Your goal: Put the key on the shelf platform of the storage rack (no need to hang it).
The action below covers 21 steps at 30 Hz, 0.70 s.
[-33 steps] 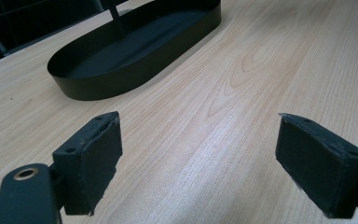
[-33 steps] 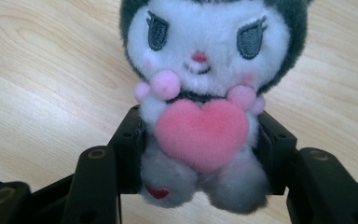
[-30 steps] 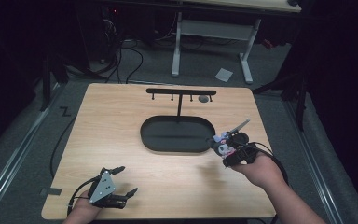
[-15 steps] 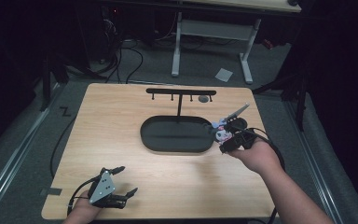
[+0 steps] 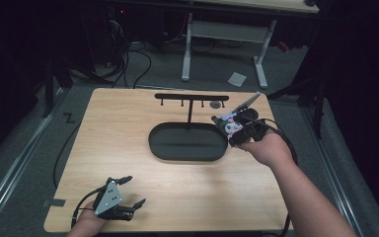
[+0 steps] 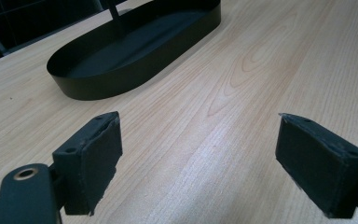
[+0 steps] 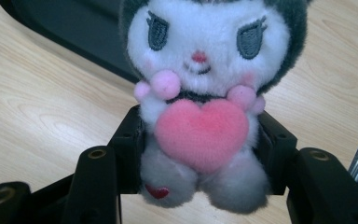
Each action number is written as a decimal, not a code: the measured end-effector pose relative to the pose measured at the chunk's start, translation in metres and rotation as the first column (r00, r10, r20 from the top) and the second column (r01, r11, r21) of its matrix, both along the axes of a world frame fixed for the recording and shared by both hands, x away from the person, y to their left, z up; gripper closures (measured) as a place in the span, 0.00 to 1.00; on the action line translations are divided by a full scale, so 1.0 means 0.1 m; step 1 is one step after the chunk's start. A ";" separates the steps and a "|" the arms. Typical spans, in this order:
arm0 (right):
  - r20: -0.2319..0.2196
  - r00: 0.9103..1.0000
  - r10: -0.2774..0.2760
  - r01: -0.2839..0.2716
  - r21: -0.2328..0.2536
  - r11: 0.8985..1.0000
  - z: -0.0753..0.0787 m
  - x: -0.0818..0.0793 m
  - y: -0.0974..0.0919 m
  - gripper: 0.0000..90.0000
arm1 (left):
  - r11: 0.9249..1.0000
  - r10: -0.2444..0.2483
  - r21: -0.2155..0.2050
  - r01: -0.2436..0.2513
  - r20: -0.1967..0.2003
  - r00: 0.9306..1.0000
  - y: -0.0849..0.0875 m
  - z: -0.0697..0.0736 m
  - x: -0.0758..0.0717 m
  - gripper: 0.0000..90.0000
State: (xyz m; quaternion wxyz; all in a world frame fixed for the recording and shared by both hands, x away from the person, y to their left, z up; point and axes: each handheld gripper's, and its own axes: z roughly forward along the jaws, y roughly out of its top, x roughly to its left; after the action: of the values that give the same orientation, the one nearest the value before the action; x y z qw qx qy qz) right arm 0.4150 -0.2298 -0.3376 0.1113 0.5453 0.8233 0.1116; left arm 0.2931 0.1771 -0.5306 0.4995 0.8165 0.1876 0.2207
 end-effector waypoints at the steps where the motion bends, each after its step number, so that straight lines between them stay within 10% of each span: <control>1: 0.000 1.000 -0.002 0.002 0.004 1.000 0.02 0.02 0.00 0.52 | 1.000 0.000 0.000 0.000 0.000 1.000 0.00 0.00 0.00 0.17; 21: 0.059 0.997 -0.041 0.039 0.045 0.998 0.24 0.31 0.04 0.52 | 1.000 -0.002 -0.001 0.002 0.002 1.000 0.00 0.00 0.00 0.17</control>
State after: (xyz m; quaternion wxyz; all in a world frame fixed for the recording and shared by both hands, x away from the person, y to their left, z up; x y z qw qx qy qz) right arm 0.4459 -0.2254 -0.3137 0.1263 0.5603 0.8059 0.1436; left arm 0.2929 0.1772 -0.5306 0.5001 0.8163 0.1863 0.2208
